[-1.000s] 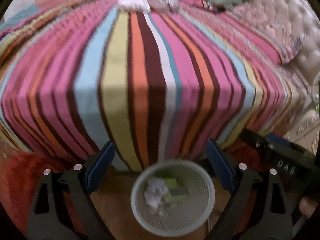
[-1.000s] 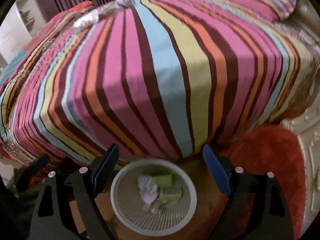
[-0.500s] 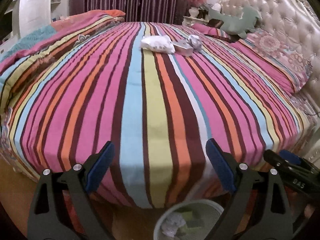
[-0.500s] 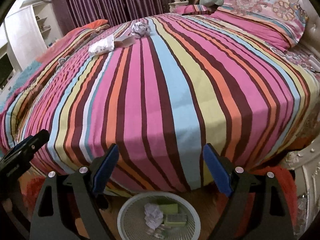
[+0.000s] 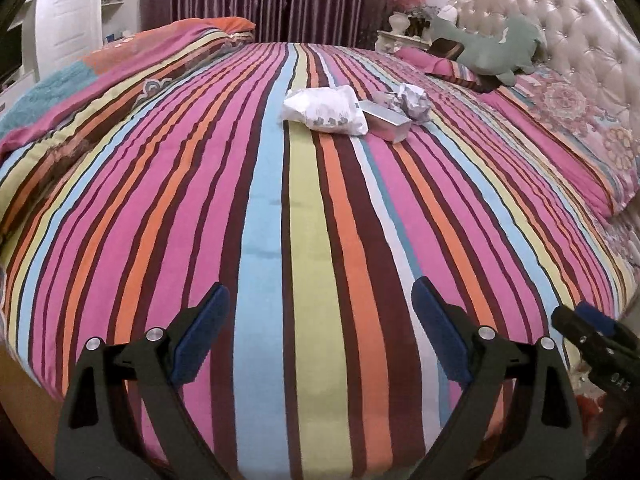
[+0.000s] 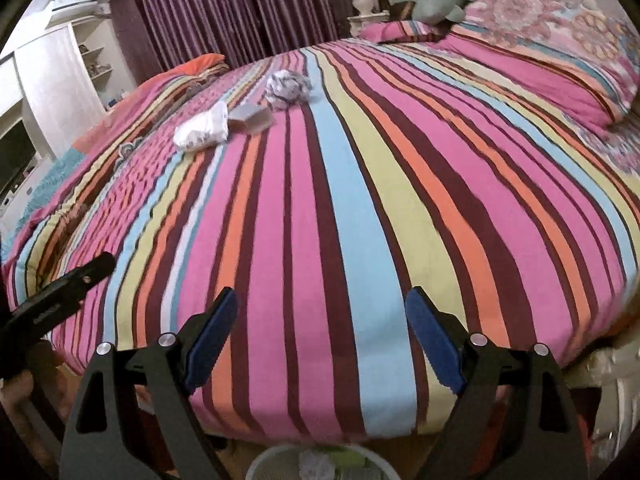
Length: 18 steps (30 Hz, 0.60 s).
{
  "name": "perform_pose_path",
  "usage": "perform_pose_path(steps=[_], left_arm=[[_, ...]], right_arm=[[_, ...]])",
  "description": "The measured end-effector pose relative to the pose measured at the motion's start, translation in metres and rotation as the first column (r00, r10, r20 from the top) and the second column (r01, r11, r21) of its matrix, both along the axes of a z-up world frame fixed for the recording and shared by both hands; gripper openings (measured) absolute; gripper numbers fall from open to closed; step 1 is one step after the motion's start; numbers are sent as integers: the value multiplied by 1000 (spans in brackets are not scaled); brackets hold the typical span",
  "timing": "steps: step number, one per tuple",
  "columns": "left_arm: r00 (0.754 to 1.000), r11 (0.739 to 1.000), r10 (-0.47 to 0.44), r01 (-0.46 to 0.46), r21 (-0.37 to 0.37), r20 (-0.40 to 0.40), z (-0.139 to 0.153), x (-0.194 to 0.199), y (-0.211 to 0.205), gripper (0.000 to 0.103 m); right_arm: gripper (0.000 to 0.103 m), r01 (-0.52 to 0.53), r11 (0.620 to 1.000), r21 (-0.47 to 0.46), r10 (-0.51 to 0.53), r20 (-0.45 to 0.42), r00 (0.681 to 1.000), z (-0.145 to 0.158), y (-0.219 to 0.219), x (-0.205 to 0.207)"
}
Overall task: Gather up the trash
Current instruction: 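Grasp the white plastic packet with left tool while right tool grasps another crumpled paper ball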
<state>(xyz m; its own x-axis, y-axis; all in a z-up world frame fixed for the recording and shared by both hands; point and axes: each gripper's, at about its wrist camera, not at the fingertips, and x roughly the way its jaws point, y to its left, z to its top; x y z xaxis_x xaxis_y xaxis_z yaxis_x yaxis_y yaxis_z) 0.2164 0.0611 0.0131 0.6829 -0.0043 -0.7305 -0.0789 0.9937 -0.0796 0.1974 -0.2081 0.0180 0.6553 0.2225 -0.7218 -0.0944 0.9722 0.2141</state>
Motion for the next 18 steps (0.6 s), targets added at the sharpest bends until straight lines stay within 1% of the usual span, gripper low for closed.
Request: perform_pose_path(steps=[2,6,7,10,15,16,18], left_arm=[[1000,1000,6,-6,-4,-3,2,18,0,90],[1000,1000,16,-16,16,-7,4,52,0,90],[1000,1000,23,-23,22,-8,4,62,1,90],[999,999,49,-48,3,-21,4,93,9,90],[994,993,104,-105,-54,-24,8,141,27,90],[994,993,107,-108,-56,-24,9,147,28,90],[994,993,110,-111,-47,-25,11,163,28,90]], right_arm=[[82,-24,1000,-10,24,15,1000,5,3,17],[82,-58,998,-23,59,37,998,12,8,41],[82,-74,997,-38,76,45,996,15,11,53],[82,-83,995,-47,86,56,995,21,14,76],[82,-76,996,-37,79,70,994,30,19,114],[82,-72,997,-39,75,81,994,35,22,126],[82,-75,996,-40,78,88,993,38,24,136]])
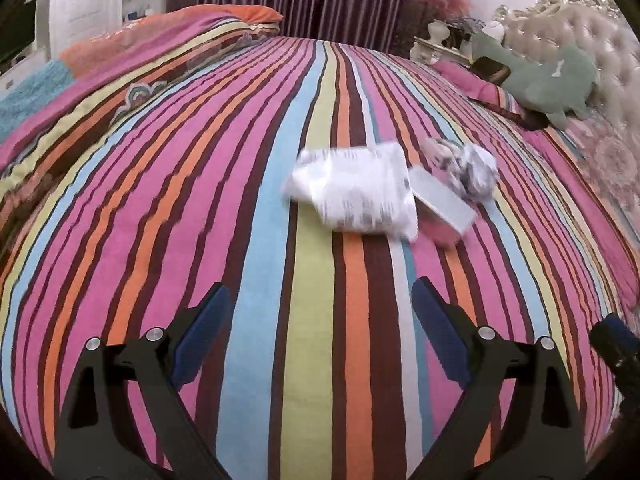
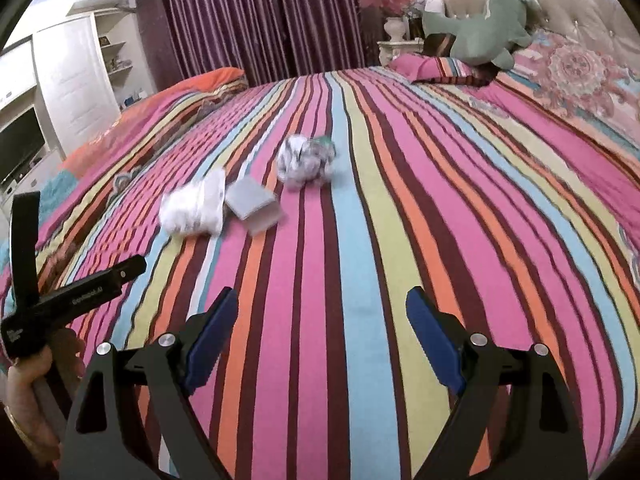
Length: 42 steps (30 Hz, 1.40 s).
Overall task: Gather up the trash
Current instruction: 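Grasp the white plastic packet with left tool while right tool grasps another crumpled paper ball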
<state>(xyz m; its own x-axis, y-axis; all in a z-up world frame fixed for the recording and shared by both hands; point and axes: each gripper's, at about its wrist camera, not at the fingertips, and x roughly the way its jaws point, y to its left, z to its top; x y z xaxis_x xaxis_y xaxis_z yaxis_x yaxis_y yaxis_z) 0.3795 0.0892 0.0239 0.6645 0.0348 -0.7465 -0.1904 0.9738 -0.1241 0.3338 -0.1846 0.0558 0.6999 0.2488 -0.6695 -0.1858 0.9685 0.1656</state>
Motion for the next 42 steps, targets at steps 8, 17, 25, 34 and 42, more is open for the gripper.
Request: perform_pose_path(steps=[8,17,25,34,42], left_arm=[[1000,1000,-10,9,-28,-29,-3,62,2,90],[996,999,-14,12,-30,-84,-8,110,-2,90],[994,999,-1,-4,-44,-112,-17,134,3,90],[993,999,-31,34,23,-116,-27,144,1,92],[983,997,-76,80,19,-169,-41,151,1,94]], right_arm=[[82,-1,1000,-12,1,-4,1000,7,13,65],[82,-3,1000,12,3,-38,999,4,25,126],[82,-2,1000,4,3,-76,997,-7,40,166],[82,-11,999,-34,6,-146,989,-30,54,200],[82,-36,999,-1,35,-197,980,-44,59,216]])
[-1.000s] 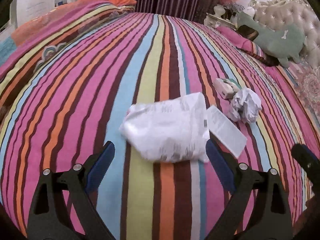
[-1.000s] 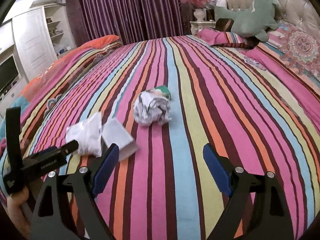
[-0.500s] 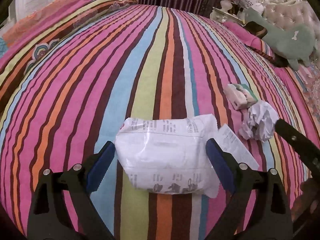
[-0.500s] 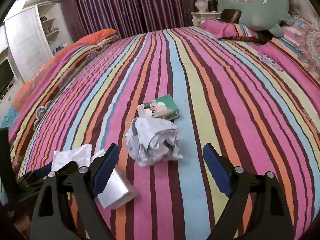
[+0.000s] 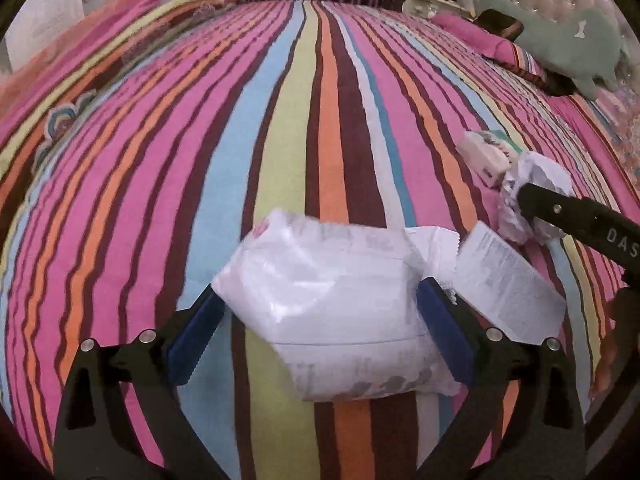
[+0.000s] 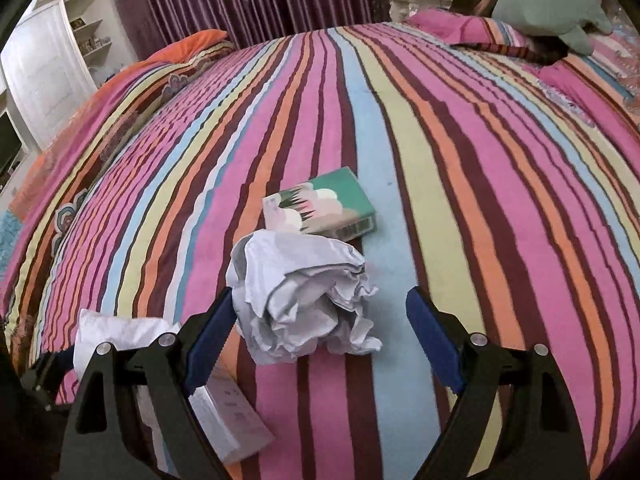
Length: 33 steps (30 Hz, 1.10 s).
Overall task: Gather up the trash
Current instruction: 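Grasp the white plastic packet with left tool while right tool grasps another crumpled paper ball, then carry the packet and paper ball with both tools over the wastebasket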
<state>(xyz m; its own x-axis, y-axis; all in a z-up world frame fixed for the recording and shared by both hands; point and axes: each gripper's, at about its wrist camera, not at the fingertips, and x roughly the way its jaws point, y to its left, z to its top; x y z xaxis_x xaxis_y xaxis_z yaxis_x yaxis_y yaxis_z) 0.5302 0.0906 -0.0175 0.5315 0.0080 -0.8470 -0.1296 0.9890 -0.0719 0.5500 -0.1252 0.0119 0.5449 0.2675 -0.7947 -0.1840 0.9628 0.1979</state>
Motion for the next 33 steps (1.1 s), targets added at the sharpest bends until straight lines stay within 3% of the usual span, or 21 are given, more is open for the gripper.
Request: perform_pose_path(steps=[2,5,6,7,8,9,12,21,26,33], left_arm=[[1000,1000,14,-14,-27,-1,-4,1,3,94],[1000,1000,-3,3,9,-4,-10,2,-2,93],[1000,1000,-15,15,16,1,-10,1,-4,89],[1000,999,-29,29,17,8,-9,1,-6,85],[999,999,-42,42,19,18,-8,0,-7,75],[998,998,-56,55,17,34,-5,-1,-8,62],[996,997,-75,76,-11,44,-3,-2,-8,53],[998,996,-41,45,-75,56,2,-21,3,50],[998,996,-28,32,-78,53,10,-51,7,50],[998,997,-26,30,-74,59,20,-106,6,50]], right_arm=[[82,-13,1000,-9,13,-13,1000,-3,5,2],[80,-31,999,-32,30,-19,999,-8,11,5],[79,-50,998,-39,49,-22,999,-10,15,5],[71,-61,997,-35,60,-30,998,-12,17,5],[58,-72,997,-30,71,-44,997,-14,18,7],[56,-73,997,-32,71,-53,996,-16,19,8],[52,-70,997,-33,68,-47,997,-14,20,5],[49,-13,1000,22,13,13,1000,2,-12,-35],[49,10,1000,-1,-10,42,999,16,-26,-61],[49,45,998,33,-46,32,998,25,-51,-110]])
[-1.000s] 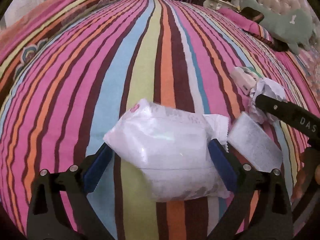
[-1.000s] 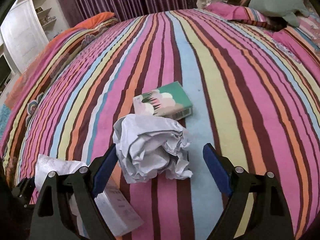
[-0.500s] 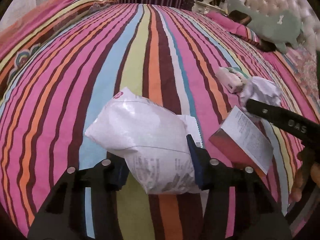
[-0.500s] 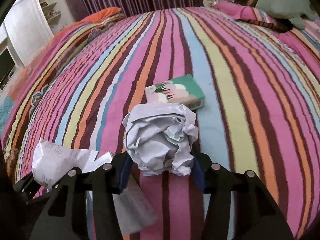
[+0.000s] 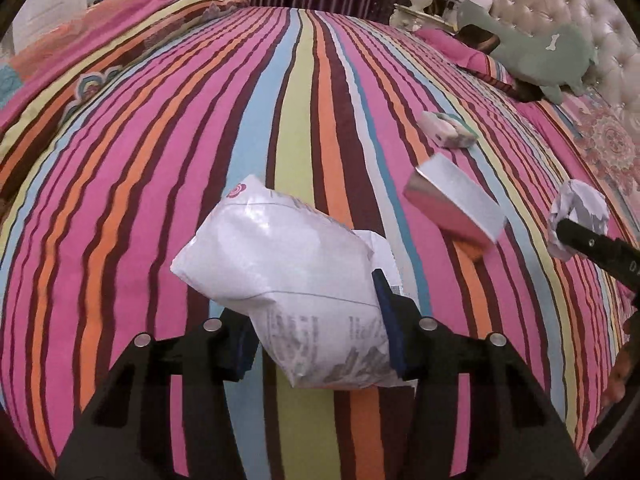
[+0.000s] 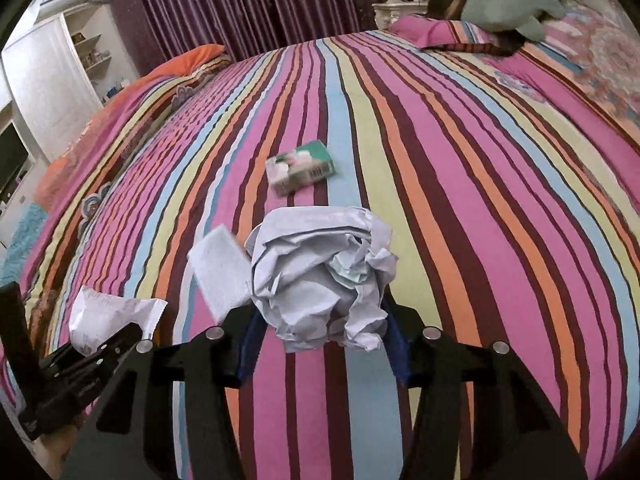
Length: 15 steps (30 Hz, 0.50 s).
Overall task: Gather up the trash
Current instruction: 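Carry the packet and paper ball with both tools over the wastebasket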
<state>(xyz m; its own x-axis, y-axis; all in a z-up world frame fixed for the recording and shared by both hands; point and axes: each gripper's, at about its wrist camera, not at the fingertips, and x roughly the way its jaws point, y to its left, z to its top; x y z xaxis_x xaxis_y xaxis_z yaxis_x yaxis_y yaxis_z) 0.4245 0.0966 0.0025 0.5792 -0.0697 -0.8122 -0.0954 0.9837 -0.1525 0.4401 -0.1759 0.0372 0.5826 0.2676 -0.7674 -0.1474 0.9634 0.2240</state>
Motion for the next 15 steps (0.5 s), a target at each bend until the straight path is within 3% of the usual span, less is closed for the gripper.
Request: perform_pose_path(steps=[15], left_arm=[[1000,1000,-6,7,-22,22,10,-100,-5,50]], right_arm=[[49,25,998,65,-23,-26,999,-9,-29,-103]])
